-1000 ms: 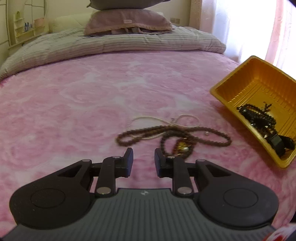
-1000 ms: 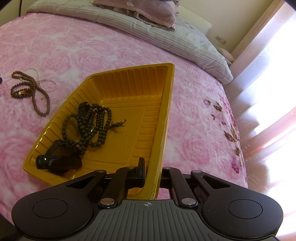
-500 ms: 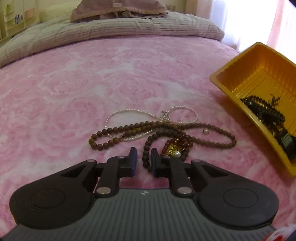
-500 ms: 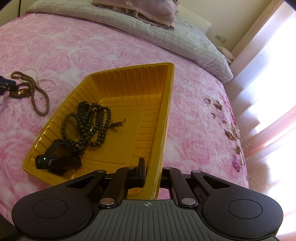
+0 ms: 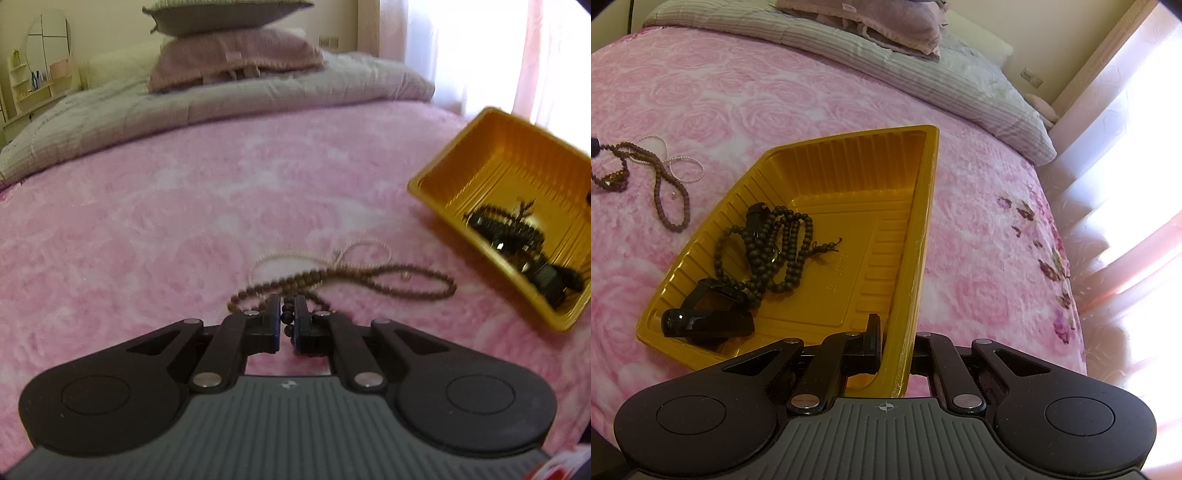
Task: Organize jewelry
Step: 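Grasp the brown wooden bead strand with the left tool, then carry the brown bead strand into the tray and open the left tool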
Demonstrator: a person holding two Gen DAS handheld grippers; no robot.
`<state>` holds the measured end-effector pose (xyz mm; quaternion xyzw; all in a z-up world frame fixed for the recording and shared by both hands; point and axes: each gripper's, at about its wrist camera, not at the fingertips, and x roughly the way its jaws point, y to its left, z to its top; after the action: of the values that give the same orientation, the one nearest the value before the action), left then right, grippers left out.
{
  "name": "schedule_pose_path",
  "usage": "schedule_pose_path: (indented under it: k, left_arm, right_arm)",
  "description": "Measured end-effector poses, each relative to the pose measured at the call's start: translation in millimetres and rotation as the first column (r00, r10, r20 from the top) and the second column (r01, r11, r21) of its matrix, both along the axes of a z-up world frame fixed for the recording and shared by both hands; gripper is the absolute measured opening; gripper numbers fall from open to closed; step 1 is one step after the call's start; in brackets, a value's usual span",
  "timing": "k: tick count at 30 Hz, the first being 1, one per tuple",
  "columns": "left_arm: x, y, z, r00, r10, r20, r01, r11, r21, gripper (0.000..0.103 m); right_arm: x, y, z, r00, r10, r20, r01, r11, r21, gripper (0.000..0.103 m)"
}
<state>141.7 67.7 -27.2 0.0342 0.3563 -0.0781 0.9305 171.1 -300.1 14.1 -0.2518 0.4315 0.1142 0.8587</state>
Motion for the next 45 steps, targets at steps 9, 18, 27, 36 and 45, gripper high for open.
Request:
schedule_pose_path:
  k: [9, 18, 27, 36, 45]
  left_arm:
    - [-6.4, 4.1, 32.3, 0.998, -0.031, 0.062, 0.033, 0.999, -0.037, 0.006]
    - [-6.5, -7.6, 48.9, 0.993, -0.077, 0.086, 0.082, 0.995, -0.06, 0.006]
    - [2.5, -76.2, 57.9, 0.969, -0.223, 0.11, 0.237, 0.962, -0.136, 0.006]
    - [13.1, -165.5, 58.4, 0.904, -0.41, 0.118, 0.426, 0.88, -0.21, 0.006]
    - [17.0, -216.0, 48.4, 0.854, -0.513, 0.081, 0.517, 0.825, -0.229, 0.006]
  right_arm:
    - [-0.9, 2.0, 1.6, 1.0, 0.003, 0.002, -0.003, 1.0, -0.005, 0.006]
    - [-1.2, 2.7, 2.6, 1.0, 0.004, 0.003, -0.004, 1.0, -0.005, 0.007]
    - [-1.3, 3.1, 2.4, 1.0, 0.004, 0.004, -0.004, 1.0, -0.006, 0.007]
    - [-0.3, 3.5, 2.6, 1.0, 0.002, 0.004, -0.002, 1.0, -0.001, 0.007]
    - [-1.1, 3.8, 1.7, 1.0, 0.001, 0.008, -0.001, 1.0, 0.007, 0.007]
